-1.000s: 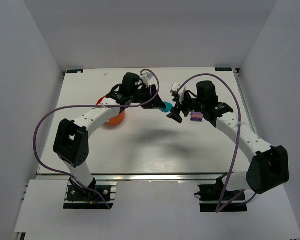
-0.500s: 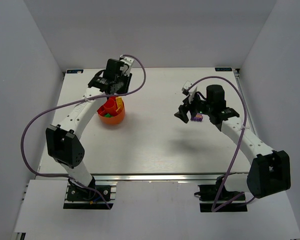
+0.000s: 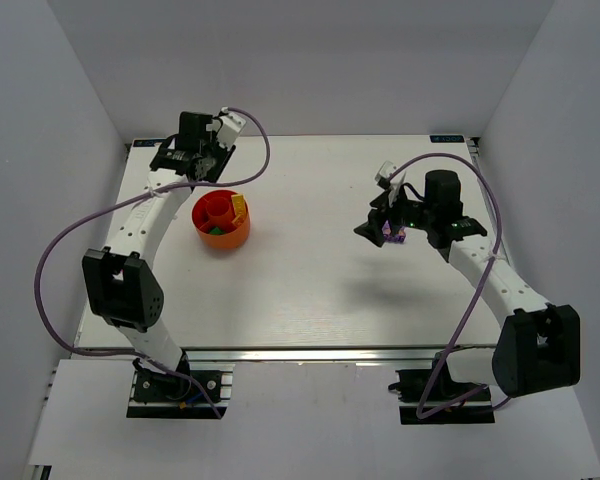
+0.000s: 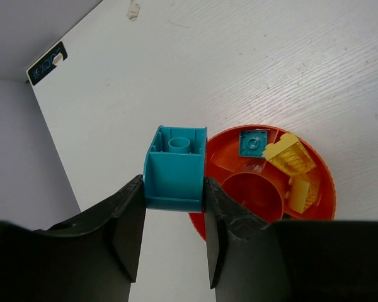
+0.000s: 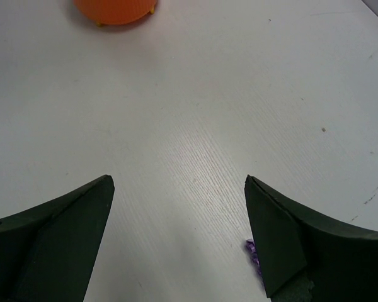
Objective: Sort the legos into containers by color
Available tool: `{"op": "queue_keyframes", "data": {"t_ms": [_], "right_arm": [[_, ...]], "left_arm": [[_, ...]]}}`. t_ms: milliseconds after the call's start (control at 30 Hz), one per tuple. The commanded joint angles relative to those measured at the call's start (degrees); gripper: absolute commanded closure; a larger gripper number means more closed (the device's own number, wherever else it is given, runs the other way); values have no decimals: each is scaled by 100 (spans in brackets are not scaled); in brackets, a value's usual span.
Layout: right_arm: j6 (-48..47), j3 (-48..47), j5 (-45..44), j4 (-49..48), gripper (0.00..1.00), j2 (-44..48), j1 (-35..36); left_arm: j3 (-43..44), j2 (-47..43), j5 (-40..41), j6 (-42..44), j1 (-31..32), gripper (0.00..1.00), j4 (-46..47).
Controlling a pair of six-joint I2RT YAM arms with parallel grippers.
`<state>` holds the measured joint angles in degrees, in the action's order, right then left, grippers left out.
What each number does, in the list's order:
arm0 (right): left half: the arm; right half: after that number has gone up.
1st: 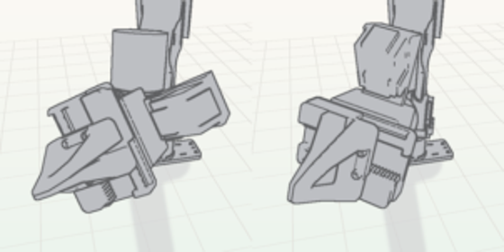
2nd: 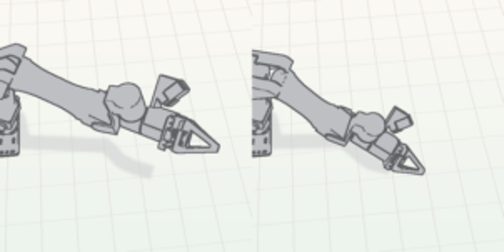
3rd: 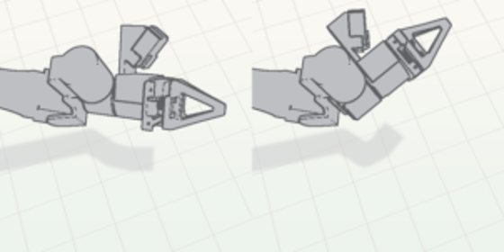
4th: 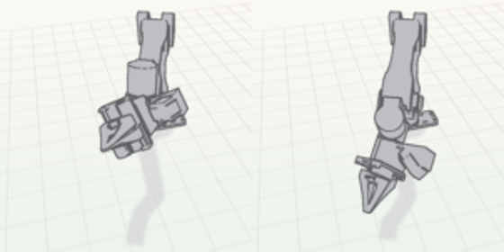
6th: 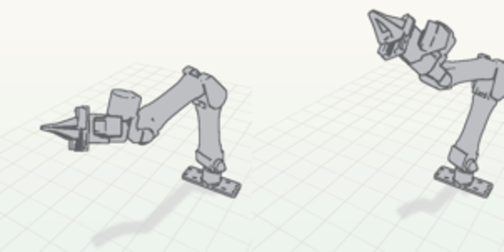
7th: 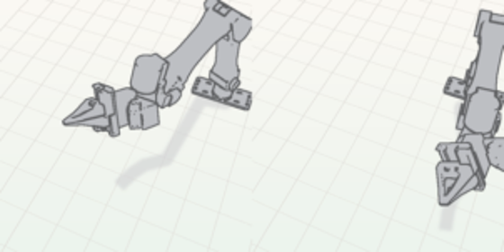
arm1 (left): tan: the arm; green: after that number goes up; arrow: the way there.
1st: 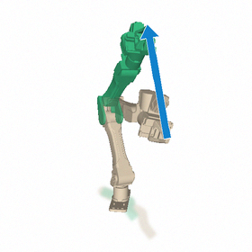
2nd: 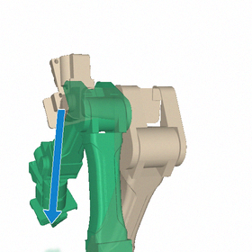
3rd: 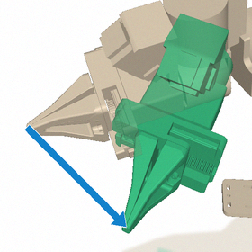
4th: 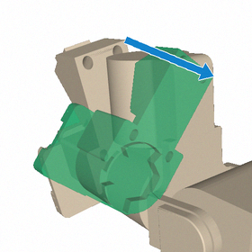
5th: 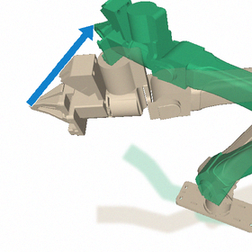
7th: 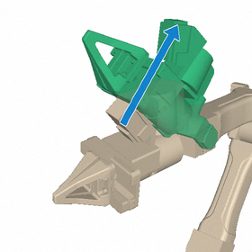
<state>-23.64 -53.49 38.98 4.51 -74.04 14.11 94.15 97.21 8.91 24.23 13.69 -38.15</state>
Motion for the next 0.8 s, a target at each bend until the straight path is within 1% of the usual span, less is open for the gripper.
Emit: {"op": "queue_keyframes", "data": {"t_ms": [0,100,133,167,200,333,433,600,767], "right_arm": [[114,6,373,-135,11,92,-153],[140,-3,487,-109,11,39,-224],[149,-12,514,-100,11,30,-259],[149,-21,575,-74,11,13,-268],[158,-21,610,-65,11,-14,-312],[228,-21,760,-47,11,-75,-418],[246,-21,848,-38,11,-119,-514],[254,-12,927,-38,11,-181,-655],[307,-3,1041,-56,11,-216,-760]], "left_arm": [[77,113,-678,661,-164,100,-42],[367,429,-882,829,-296,100,-323],[420,483,-1152,960,-358,100,-351],[472,518,-1233,1057,-359,100,-386],[482,571,-1260,1240,-359,100,-430],[543,676,-1409,1540,-411,100,-430],[657,808,-1584,1655,-472,100,-518],[649,966,-2112,1821,-526,100,-685],[622,1107,-2200,1936,-526,100,-781]]}}
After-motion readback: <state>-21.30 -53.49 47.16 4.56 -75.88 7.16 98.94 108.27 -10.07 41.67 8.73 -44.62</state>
